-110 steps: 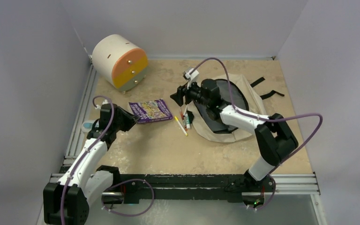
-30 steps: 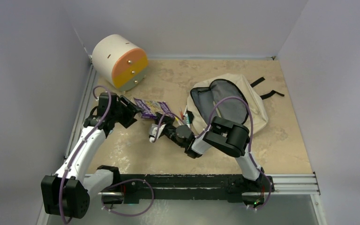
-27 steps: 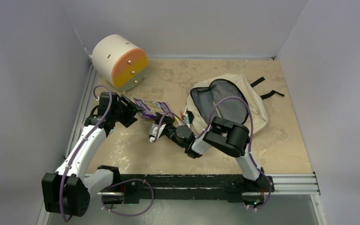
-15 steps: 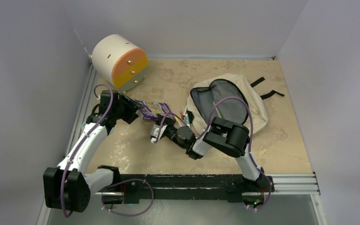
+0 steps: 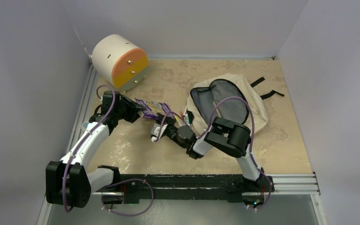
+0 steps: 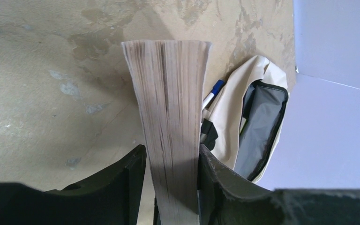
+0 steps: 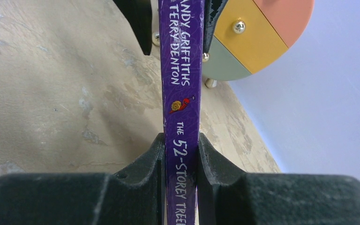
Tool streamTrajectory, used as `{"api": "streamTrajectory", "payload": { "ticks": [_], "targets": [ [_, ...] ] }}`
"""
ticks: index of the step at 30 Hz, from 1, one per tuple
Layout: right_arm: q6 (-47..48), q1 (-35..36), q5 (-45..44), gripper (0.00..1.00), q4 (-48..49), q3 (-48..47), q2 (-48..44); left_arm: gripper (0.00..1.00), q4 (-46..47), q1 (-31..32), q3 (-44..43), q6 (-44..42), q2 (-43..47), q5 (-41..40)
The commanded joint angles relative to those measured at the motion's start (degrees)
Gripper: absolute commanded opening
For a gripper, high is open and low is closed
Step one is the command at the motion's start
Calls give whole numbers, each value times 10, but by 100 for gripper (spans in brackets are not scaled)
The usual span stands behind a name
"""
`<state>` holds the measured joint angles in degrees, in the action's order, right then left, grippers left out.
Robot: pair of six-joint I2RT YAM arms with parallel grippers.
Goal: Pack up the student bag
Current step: Pick up the book from the center of the board.
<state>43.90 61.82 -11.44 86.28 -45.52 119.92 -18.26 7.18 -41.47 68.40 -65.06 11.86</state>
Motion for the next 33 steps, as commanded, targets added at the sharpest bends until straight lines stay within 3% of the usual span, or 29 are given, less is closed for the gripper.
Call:
{"api": "streamTrajectory", "payload": {
  "ticks": [1, 17, 33],
  "targets": [
    [-4, -1, -8, 0, 141, 2, -43, 39, 35, -1, 2, 4, 2, 21],
    [26, -1, 1, 0, 180, 24, -56, 42, 52, -1, 1, -7, -28, 74],
    [39, -1, 24, 0, 192, 45, -73, 34, 67, -1, 1, -4, -43, 100]
  ]
}}
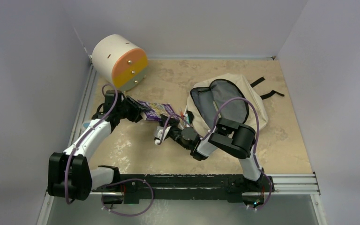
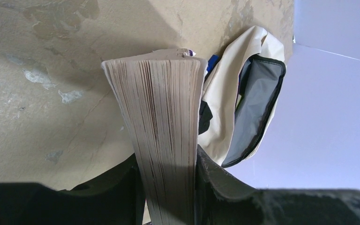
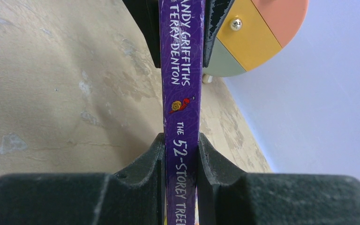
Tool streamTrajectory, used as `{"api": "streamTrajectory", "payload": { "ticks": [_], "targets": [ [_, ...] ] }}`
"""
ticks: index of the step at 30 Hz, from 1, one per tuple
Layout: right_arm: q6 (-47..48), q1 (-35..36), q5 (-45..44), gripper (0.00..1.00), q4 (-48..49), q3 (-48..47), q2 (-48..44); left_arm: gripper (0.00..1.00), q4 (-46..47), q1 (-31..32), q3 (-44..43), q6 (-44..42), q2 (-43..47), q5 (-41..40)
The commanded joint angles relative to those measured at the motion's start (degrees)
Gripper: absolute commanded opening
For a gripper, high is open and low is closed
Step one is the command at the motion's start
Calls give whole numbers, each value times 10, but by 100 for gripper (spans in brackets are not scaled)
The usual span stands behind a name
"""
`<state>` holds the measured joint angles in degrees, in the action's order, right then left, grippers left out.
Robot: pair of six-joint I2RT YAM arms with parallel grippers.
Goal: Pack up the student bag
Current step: Pick up the book from the center of the board.
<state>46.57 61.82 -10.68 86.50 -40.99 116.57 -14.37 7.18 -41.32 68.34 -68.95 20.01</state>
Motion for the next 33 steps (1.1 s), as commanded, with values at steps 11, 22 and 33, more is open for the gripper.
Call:
{"api": "streamTrajectory", "payload": {
  "ticks": [11, 22, 33],
  "targets": [
    [15, -1, 28, 0, 179, -19, -36, 34, 37, -1, -2, -4, -10, 35],
    [3, 0, 39, 17, 177, -2, -56, 3, 38, -15, -9, -27, -8, 41],
    [-72, 2, 22, 52, 187, 51, -145, 0, -31, -46, -50, -94, 53, 8]
  ]
}}
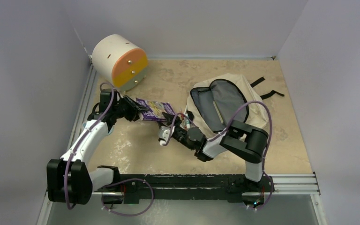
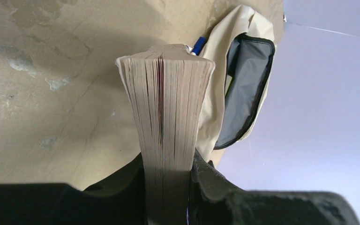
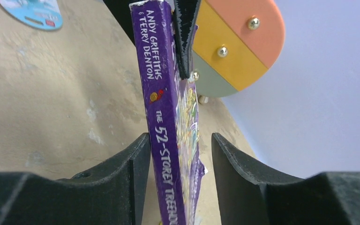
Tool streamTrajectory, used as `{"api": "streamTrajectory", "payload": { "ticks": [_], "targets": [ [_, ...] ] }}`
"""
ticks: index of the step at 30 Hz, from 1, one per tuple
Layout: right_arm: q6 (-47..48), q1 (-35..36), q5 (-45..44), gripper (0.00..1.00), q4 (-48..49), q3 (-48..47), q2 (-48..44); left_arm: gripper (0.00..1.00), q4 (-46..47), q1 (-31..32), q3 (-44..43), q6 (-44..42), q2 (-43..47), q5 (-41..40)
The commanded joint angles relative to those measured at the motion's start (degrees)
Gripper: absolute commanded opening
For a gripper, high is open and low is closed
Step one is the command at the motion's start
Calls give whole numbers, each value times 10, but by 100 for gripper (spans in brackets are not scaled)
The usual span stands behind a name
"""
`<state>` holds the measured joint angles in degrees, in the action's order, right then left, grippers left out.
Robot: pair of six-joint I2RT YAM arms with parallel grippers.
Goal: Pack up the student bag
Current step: Pick up the book from the center of the board.
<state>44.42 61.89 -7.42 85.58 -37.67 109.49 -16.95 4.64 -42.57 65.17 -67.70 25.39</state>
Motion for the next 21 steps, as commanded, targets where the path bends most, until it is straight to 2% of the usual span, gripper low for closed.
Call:
{"api": "streamTrajectory", "payload": {
  "ticks": [1, 4, 8, 13, 15, 17, 19, 21],
  "targets": [
    [-71, 2, -21, 52, 196, 25, -90, 0, -6, -21, -39, -69, 49, -49],
    [-142, 2, -54, 56, 136, 38, -152, 0, -7, -22, -41, -81, 70, -53],
    [-228, 2, -53, 66, -40, 36, -236, 0, -11, -24, -45, -87, 85, -56],
    [-303, 2, -38, 67, -145, 61, -311, 0, -1, -25, -49, -85, 89, -33],
    [-367, 1, -58, 68, -261, 36, -342, 0, 2, -25, -52, -85, 91, -24],
    [-459, -11, -110, 69, -419, -22, -361, 0, 3, -25, -54, -91, 94, -17],
    [-529, -54, -103, 71, -584, -117, -348, 0, 3, -25, -55, -102, 102, -14],
    [-580, -115, -76, 70, -698, -174, -332, 0, 2, -25, -55, -113, 109, -12]
  ]
}}
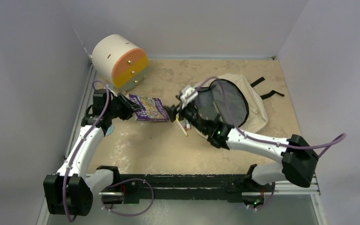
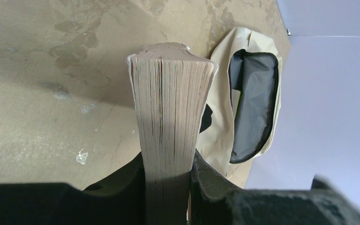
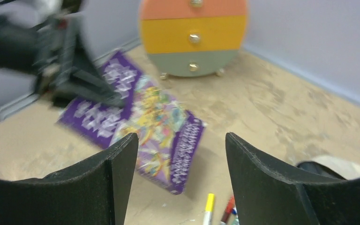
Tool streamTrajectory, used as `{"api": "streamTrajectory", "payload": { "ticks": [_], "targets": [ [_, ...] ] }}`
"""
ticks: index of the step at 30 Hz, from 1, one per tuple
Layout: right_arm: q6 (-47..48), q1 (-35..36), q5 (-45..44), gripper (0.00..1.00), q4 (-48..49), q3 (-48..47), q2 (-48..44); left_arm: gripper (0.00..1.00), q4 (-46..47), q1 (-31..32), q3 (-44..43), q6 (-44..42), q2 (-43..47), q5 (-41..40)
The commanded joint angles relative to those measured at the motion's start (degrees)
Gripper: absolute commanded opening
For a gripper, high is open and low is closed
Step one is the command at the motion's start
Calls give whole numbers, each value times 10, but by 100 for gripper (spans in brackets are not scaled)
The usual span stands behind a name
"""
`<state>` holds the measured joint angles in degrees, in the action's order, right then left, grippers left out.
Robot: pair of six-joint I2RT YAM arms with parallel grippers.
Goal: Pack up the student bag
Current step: Pick up the book from the center of the board.
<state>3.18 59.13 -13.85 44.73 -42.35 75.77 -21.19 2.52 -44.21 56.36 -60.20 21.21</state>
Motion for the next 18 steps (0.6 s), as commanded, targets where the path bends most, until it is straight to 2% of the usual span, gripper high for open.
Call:
{"api": "streamTrajectory", "payload": {
  "ticks": [1, 5, 9, 13, 18],
  "targets": [
    [-186, -119, -17, 70, -319, -140, 8, 0, 45, -4, -39, -31, 37, 30],
    [-236, -210, -30, 72, -480, -224, 45, 0, 42, -4, -39, -49, 49, 42],
    [-230, -253, -74, 74, -625, -294, 110, 0, 45, -4, -39, -60, 54, 52],
    [-226, -283, -95, 76, -656, -304, 155, 0, 56, -4, -35, -65, 55, 73],
    [-209, -290, -156, 77, -646, -339, 229, 0, 58, -4, -34, -64, 45, 89]
  ]
}}
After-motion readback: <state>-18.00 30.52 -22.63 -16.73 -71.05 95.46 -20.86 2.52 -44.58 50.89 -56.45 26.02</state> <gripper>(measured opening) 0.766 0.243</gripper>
